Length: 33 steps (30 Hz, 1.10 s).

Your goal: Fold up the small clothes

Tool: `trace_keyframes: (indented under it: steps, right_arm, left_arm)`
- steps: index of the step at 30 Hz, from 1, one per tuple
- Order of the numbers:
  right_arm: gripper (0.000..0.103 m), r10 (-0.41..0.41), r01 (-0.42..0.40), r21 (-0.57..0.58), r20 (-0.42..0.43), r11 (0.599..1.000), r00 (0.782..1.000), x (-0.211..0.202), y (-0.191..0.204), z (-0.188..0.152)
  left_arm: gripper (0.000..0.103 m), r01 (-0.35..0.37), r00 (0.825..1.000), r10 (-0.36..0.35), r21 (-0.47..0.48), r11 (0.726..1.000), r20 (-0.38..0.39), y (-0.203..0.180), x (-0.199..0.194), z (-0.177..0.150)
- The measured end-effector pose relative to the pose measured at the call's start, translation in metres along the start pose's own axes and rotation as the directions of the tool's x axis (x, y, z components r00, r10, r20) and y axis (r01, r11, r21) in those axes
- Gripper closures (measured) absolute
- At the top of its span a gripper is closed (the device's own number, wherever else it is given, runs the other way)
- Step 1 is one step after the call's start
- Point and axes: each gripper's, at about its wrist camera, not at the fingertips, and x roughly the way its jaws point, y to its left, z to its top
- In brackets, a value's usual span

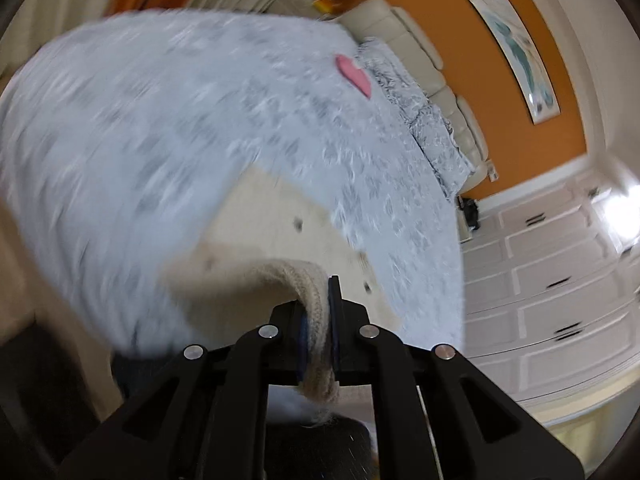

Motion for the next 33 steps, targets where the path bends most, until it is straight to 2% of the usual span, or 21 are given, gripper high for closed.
trace_keyframes:
  steps: [2,7,9,12,15,17,18,19,21,23,24,25,26,28,30,32,33]
  right_arm:
    - [0.096,-0.001,0.001,0.061,0.002,0.998,1.0,0.036,-0.019,0.025]
    - [0.096,-0.079,0.083,0.126,-0.041,0.988,0.996,0.135,-0.052,0.076]
    - [0.095,-0.097,0.107,0.158,-0.068,0.982,0.993,0.163,-0.064,0.087]
    - [0.093,-0.138,0.158,0.214,-0.107,0.964,0.985,0.204,-0.087,0.1]
    - [0.088,-0.147,0.179,0.266,-0.139,0.947,0.979,0.229,-0.105,0.106]
    - [0.082,-0.122,0.153,0.3,-0.12,0.942,0.985,0.231,-0.111,0.106]
    - [0.08,-0.102,0.128,0.315,-0.098,0.94,0.99,0.229,-0.113,0.106]
    - [0.074,-0.09,0.11,0.319,-0.078,0.941,0.993,0.226,-0.112,0.106]
    - [0.063,-0.074,0.077,0.311,-0.022,0.947,0.997,0.214,-0.11,0.104]
    - [0.043,-0.089,0.075,0.293,0.037,0.953,0.995,0.2,-0.107,0.102]
    - [0.042,-0.113,0.09,0.279,0.066,0.956,0.991,0.191,-0.105,0.101]
    - [0.042,-0.126,0.103,0.27,0.072,0.957,0.989,0.186,-0.105,0.1]
    - [0.042,-0.146,0.127,0.256,0.057,0.958,0.988,0.18,-0.105,0.098]
    - [0.042,-0.186,0.175,0.23,0.027,0.957,0.982,0.174,-0.105,0.09]
    - [0.042,-0.232,0.229,0.162,-0.002,0.96,0.973,0.169,-0.105,0.079]
    - [0.041,-0.267,0.269,0.11,-0.032,0.957,0.963,0.174,-0.105,0.073]
    - [0.041,-0.28,0.284,0.093,-0.054,0.954,0.959,0.18,-0.106,0.072]
  left_arm:
    - [0.095,-0.055,0.998,0.055,0.033,0.998,0.005,-0.01,0.054,0.025]
    - [0.095,-0.153,0.988,0.154,0.027,0.988,-0.023,-0.007,0.155,0.06]
    - [0.095,-0.193,0.98,0.193,0.018,0.981,-0.052,0.0,0.192,0.068]
    - [0.093,-0.266,0.96,0.266,0.01,0.964,-0.09,0.015,0.242,0.075]
    - [0.089,-0.339,0.937,0.334,-0.037,0.94,-0.106,0.03,0.272,0.075]
    - [0.085,-0.351,0.933,0.345,-0.05,0.935,-0.104,0.036,0.281,0.075]
    - [0.076,-0.341,0.938,0.336,-0.048,0.939,-0.086,0.035,0.282,0.075]
    - [0.072,-0.33,0.942,0.327,-0.036,0.943,-0.072,0.033,0.28,0.076]
    - [0.052,-0.316,0.949,0.316,-0.004,0.949,0.004,0.023,0.269,0.077]
    - [0.036,-0.338,0.937,0.333,0.034,0.941,0.102,0.012,0.255,0.08]
    - [0.032,-0.356,0.927,0.345,0.056,0.933,0.144,0.009,0.248,0.08]
    - [0.032,-0.366,0.924,0.352,0.073,0.928,0.153,0.008,0.246,0.082]
    - [0.032,-0.372,0.923,0.357,0.085,0.924,0.145,0.008,0.243,0.083]
    - [0.03,-0.352,0.934,0.341,0.11,0.929,0.107,0.01,0.236,0.079]
    - [0.021,-0.325,0.945,0.317,0.136,0.936,0.081,0.013,0.232,0.073]
    - [0.02,-0.334,0.943,0.327,0.169,0.927,0.069,0.015,0.235,0.07]
    - [0.02,-0.358,0.933,0.358,0.189,0.914,0.037,0.017,0.244,0.069]
